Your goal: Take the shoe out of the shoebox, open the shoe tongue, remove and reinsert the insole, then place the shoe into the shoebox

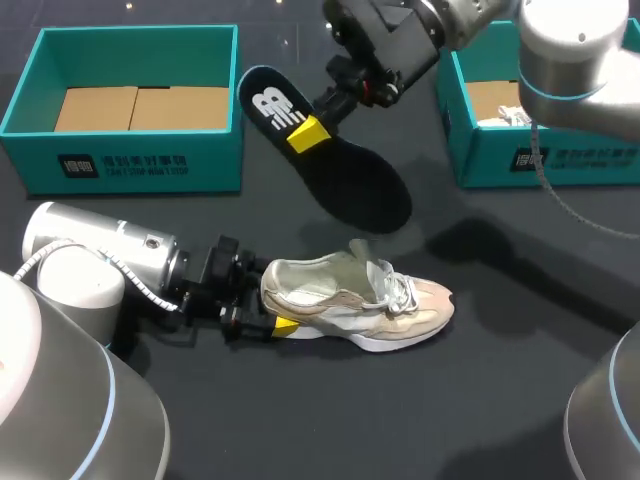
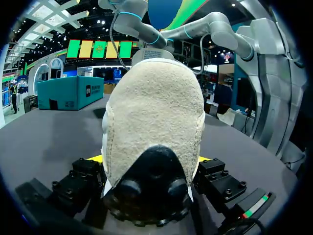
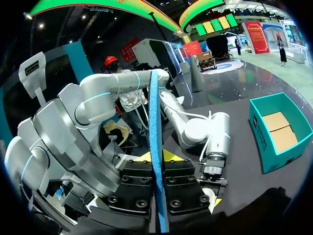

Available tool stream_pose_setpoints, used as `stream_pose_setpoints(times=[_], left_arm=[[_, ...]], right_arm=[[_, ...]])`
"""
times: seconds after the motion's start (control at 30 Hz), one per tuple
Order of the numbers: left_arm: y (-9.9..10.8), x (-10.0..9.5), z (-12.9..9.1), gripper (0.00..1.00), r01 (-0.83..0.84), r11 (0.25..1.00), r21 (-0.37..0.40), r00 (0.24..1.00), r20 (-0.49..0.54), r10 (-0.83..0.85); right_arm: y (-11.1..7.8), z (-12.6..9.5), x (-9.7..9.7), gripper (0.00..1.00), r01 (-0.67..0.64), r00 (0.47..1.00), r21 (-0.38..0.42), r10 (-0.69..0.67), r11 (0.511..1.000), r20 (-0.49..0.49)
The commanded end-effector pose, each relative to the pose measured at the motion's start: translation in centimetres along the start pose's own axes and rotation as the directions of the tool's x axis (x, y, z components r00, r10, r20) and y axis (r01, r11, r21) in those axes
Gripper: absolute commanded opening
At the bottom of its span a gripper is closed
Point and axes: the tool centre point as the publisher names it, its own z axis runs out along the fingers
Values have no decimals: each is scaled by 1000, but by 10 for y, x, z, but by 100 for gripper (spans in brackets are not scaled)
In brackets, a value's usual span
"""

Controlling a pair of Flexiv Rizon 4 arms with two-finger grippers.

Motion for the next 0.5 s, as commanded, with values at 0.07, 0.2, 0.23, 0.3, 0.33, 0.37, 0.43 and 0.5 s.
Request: stream_pose_setpoints(times=[0.07, 0.2, 0.23, 0.3, 0.33, 0.37, 0.43, 0.5], left_arm=[[0, 1, 0, 0, 0, 1000, -1, 1000, 0, 0], [0, 1, 0, 0, 0, 1000, -1, 1000, 0, 0], [0, 1, 0, 0, 0, 1000, -1, 1000, 0, 0], [0, 1, 0, 0, 0, 1000, -1, 1000, 0, 0], [0, 1, 0, 0, 0, 1000, -1, 1000, 0, 0], [0, 1, 0, 0, 0, 1000, -1, 1000, 0, 0], [0, 1, 0, 0, 0, 1000, -1, 1000, 0, 0], [0, 1, 0, 0, 0, 1000, -1, 1000, 0, 0]], right_arm=[[-22, -30, 51, 0, -29, 984, -264, 73, 964, 160], [-22, -30, 51, 0, -29, 984, -264, 73, 964, 160], [-22, -30, 51, 0, -29, 984, -264, 73, 964, 160], [-22, -30, 51, 0, -29, 984, -264, 73, 964, 160], [-22, -30, 51, 0, -29, 984, -264, 73, 964, 160], [-22, -30, 51, 0, -29, 984, -264, 73, 964, 160], [-22, -40, 56, 0, 10, 975, -302, 58, 953, 213], [-17, -49, 68, 0, 37, 955, -318, 60, 947, 290]])
